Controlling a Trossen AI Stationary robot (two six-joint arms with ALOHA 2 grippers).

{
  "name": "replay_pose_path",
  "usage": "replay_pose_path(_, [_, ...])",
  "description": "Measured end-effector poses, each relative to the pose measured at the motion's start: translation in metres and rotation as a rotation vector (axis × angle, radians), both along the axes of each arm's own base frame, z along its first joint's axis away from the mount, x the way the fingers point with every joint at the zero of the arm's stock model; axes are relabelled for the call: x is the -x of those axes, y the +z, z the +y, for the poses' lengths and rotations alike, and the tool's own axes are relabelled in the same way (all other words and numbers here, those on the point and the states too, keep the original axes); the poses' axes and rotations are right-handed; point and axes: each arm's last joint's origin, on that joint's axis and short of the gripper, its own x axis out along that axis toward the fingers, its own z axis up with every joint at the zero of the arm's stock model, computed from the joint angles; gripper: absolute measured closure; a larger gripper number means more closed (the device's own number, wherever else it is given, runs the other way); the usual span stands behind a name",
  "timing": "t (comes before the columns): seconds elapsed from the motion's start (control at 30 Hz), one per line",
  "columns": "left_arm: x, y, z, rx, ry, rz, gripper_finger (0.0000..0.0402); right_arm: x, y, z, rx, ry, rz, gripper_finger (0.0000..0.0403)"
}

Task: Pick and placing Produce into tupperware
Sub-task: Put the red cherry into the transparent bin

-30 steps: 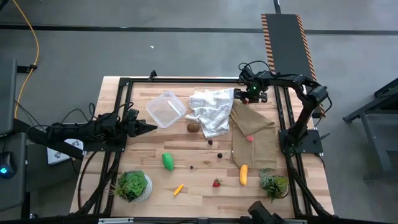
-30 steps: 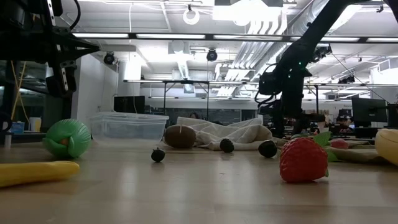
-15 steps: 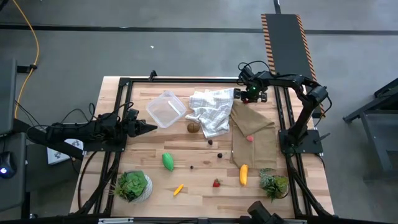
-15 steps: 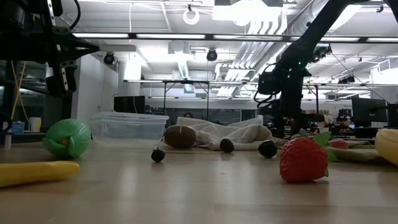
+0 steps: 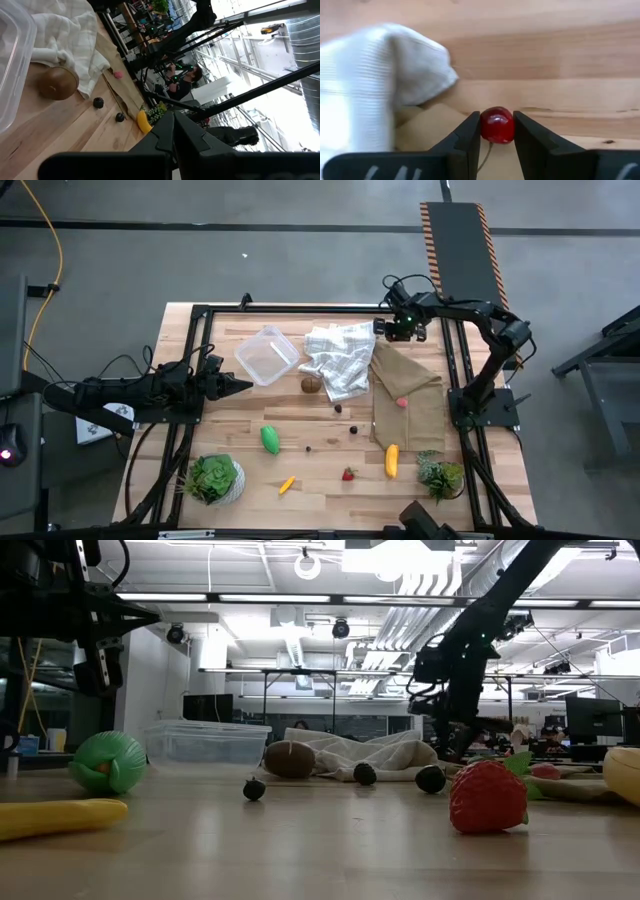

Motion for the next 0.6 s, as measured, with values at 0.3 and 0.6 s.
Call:
replay_pose_path(0.3, [0.000, 0.003, 0.000, -0.005, 0.005, -0.032, 0.0401, -0.017, 0.059, -0.011, 0.158, 0.062, -0.145, 0.0312])
replay_pose_path(0.6, [0.002, 0.014, 0.004, -0.015, 0.142, -0.140, 0.0401, -0.074, 0.124, 0.015, 0.295, 0.319, -0.343, 0.0312])
